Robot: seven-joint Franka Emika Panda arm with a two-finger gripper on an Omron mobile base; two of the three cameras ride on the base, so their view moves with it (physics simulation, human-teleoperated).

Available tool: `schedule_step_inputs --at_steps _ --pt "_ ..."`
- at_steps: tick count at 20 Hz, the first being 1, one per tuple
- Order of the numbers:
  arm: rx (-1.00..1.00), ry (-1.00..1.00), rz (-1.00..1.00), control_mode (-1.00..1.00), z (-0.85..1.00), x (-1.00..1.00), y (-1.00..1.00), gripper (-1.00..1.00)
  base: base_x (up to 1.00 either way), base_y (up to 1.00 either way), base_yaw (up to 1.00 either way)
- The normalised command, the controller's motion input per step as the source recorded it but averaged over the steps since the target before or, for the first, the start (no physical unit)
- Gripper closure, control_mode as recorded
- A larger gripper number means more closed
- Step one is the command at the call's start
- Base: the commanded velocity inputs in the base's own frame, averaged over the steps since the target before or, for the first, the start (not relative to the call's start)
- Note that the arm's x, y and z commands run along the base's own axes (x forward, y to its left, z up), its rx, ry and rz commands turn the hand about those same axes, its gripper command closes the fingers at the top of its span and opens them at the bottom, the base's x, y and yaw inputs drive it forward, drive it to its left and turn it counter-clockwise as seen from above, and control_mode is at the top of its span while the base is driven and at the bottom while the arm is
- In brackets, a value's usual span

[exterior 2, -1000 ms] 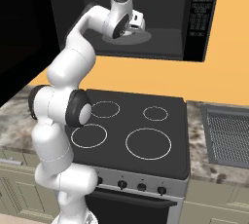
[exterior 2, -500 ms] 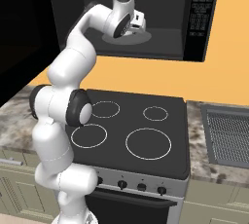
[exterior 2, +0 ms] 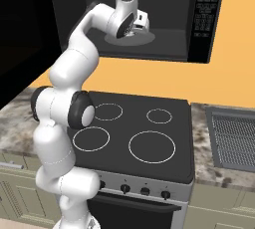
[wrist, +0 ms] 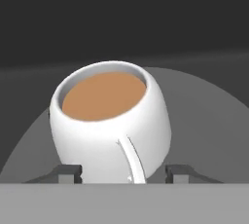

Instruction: Pick the cup of tea, navigate to the dining table, and place it on the saucer.

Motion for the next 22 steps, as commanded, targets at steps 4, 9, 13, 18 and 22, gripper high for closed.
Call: schedule_step_inputs --at_steps 4,9,13,18,22 --pt "0.00 0.00 0.00 -1.00 0.00 0.00 0.00 1.00 0.00 0.00 0.00" --pt "0.00 0.01 0.00 -1.00 0.00 0.00 0.00 1.00 0.00 0.00 0.00" --pt "0.00 0.04 0.00 -1.00 0.00 0.00 0.00 1.00 0.00 0.00 0.00" --pt "0.00 0.00 0.00 -1.00 0.00 -0.35 0.00 1.00 0.00 0.00 0.00" --pt "0.00 -0.03 0.00 -1.00 0.00 -0.84 0.00 1.00 0.00 0.00 0.00"
